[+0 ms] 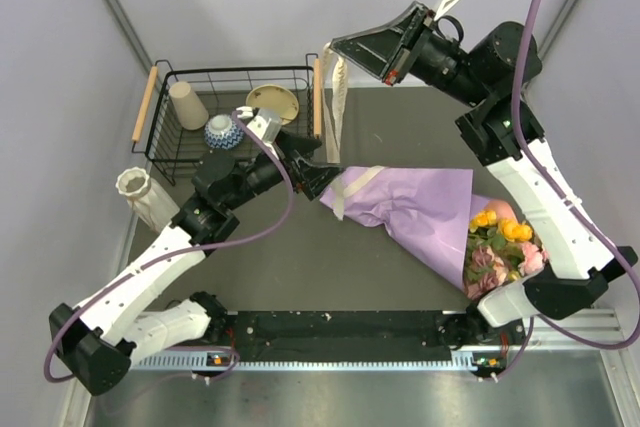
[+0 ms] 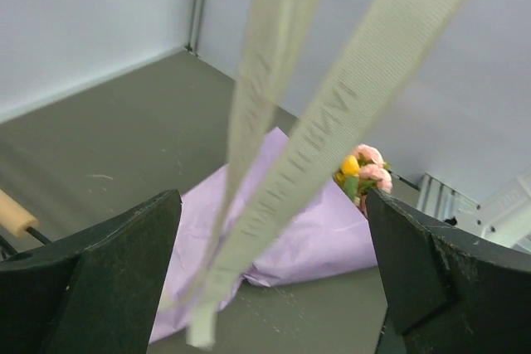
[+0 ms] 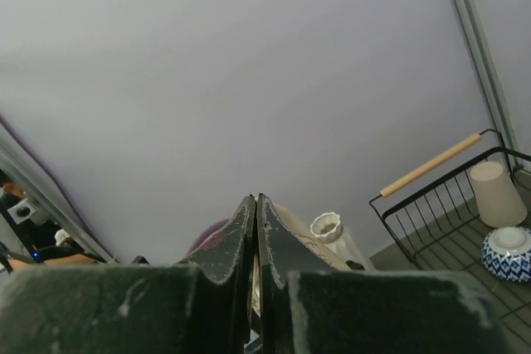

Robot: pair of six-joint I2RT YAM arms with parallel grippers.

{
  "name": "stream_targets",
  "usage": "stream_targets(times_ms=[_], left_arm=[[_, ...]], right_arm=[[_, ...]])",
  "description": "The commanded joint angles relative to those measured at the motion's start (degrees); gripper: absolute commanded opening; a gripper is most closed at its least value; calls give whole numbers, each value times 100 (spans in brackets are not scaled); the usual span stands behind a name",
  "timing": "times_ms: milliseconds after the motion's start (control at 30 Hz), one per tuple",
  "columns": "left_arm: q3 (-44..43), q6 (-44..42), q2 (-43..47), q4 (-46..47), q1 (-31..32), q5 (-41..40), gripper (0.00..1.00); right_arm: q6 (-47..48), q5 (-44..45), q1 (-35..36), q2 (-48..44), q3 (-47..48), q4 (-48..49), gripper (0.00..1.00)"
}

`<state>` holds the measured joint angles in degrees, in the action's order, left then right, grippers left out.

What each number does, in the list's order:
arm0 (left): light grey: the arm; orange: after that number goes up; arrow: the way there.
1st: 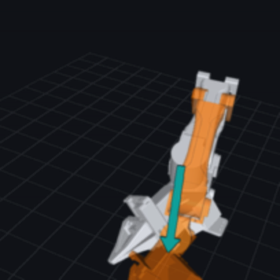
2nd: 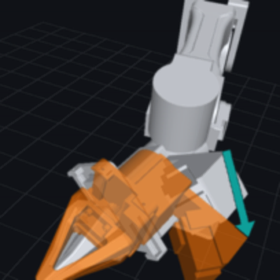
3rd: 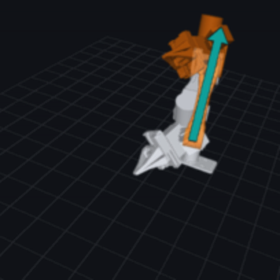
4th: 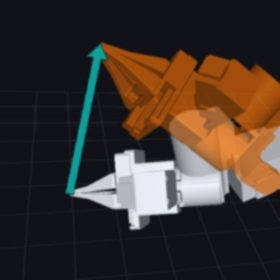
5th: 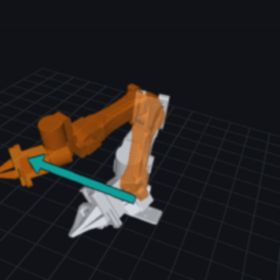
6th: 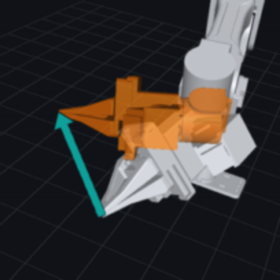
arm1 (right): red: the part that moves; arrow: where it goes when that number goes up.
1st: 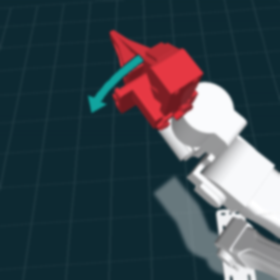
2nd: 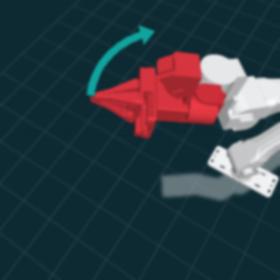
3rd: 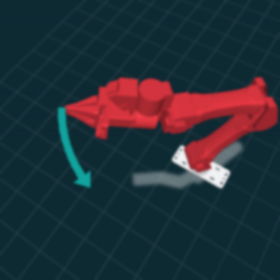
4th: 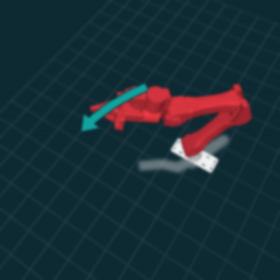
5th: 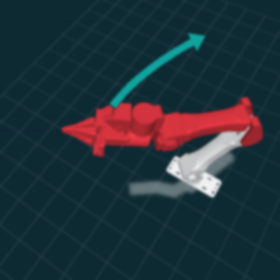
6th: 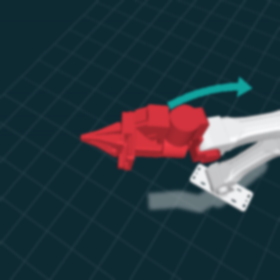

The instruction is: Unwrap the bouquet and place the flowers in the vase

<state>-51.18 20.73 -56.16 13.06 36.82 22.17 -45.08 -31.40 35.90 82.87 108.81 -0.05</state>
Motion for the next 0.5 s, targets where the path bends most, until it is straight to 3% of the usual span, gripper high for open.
stream_targets(times_ms=[0, 67, 167, 233, 300, 333, 467], left_arm=[[-471, -447, -149, 188, 10, -267, 99], [-777, -351, -490, 92, 18, 83, 97], [-1130, -131, -912, -40, 18, 592, 83], [-1193, 18, -1019, -32, 18, 797, 58], [-1158, 89, -1011, 65, 10, 911, 45], [-1140, 72, -985, 56, 18, 894, 31], [-1149, -148, -766, -136, 10, 640, 2]], right_arm=[[-89, -42, 57, -298, -53, 173, 0], [-89, -24, 57, -324, -62, 146, 0], [-71, -16, 57, -368, -62, 146, 0], [-19, 11, 66, -421, -80, 120, 0], [60, 81, 58, -491, -141, 76, 0], [96, 107, 57, -509, -167, 58, 0], [157, 160, 66, -570, -317, 49, 2]])
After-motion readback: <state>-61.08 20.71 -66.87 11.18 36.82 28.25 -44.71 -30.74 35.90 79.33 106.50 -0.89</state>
